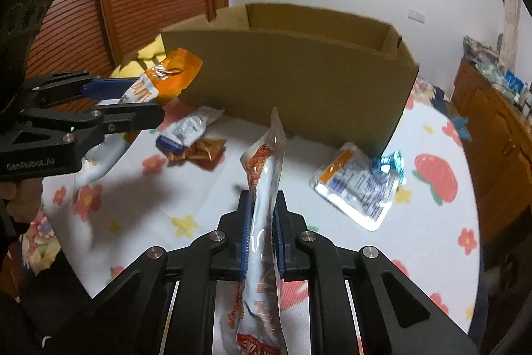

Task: Organize snacks
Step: 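Lift both chicken-feet packets and carry them over the open box, then lower both packets into the box and open both grippers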

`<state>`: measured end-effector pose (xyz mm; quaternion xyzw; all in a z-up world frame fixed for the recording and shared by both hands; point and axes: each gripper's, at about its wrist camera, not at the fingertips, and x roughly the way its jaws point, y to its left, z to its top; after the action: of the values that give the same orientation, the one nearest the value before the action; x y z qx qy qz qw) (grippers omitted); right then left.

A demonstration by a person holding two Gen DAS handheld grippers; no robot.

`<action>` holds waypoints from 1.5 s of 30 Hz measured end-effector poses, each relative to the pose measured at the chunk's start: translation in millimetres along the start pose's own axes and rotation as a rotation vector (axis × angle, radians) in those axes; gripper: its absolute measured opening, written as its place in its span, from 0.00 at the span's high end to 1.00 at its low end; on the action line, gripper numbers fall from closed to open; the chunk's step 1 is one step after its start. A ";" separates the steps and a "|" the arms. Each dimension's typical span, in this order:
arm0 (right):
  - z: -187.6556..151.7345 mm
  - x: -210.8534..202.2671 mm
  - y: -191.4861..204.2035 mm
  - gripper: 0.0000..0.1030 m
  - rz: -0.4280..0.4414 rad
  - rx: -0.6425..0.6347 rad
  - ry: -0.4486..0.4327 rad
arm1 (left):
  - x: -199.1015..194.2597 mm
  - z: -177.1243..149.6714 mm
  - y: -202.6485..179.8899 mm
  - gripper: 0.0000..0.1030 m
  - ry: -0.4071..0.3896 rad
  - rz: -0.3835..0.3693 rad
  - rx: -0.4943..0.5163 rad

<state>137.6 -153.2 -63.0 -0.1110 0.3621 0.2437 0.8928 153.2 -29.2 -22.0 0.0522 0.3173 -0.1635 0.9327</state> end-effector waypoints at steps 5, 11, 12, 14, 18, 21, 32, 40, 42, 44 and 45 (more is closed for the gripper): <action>20.4 -17.7 -1.3 0.91 -0.008 -0.020 -0.054 | -8.5 17.1 9.2 0.54 -0.039 0.000 -0.009; 58.2 -39.1 -4.5 0.91 -0.023 -0.056 -0.135 | -16.2 49.1 27.6 0.54 -0.084 0.020 -0.007; 64.3 -41.6 -4.6 0.91 -0.026 -0.064 -0.145 | -16.6 52.2 29.1 0.54 -0.087 0.025 -0.006; 79.9 -45.0 -6.8 0.91 -0.033 -0.079 -0.167 | -16.6 63.1 36.8 0.54 -0.098 0.035 -0.008; 105.6 -44.2 -14.4 0.91 -0.042 -0.099 -0.196 | -12.9 80.2 47.6 0.54 -0.112 0.052 -0.013; 124.5 -38.9 -20.3 0.91 -0.050 -0.108 -0.209 | -7.6 93.0 54.5 0.54 -0.116 0.061 -0.012; 170.0 1.7 -51.4 0.91 -0.081 -0.104 -0.204 | 19.8 127.0 67.1 0.54 -0.121 0.073 -0.013; 176.0 33.3 -71.4 0.90 -0.131 -0.088 -0.177 | 38.5 144.5 74.8 0.54 -0.116 0.083 -0.007; 175.3 36.6 -74.2 0.90 -0.128 -0.088 -0.172 | 42.6 148.3 74.6 0.54 -0.116 0.087 -0.006; 174.2 37.7 -77.6 0.90 -0.129 -0.081 -0.173 | 44.8 151.7 74.8 0.54 -0.117 0.083 -0.009; 174.3 38.3 -79.2 0.90 -0.125 -0.075 -0.175 | 46.3 153.7 74.6 0.54 -0.119 0.083 -0.010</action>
<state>305.4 -142.2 36.1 -0.1451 0.2659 0.2096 0.9297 301.3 -2.5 71.3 0.0509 0.2596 -0.1259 0.9561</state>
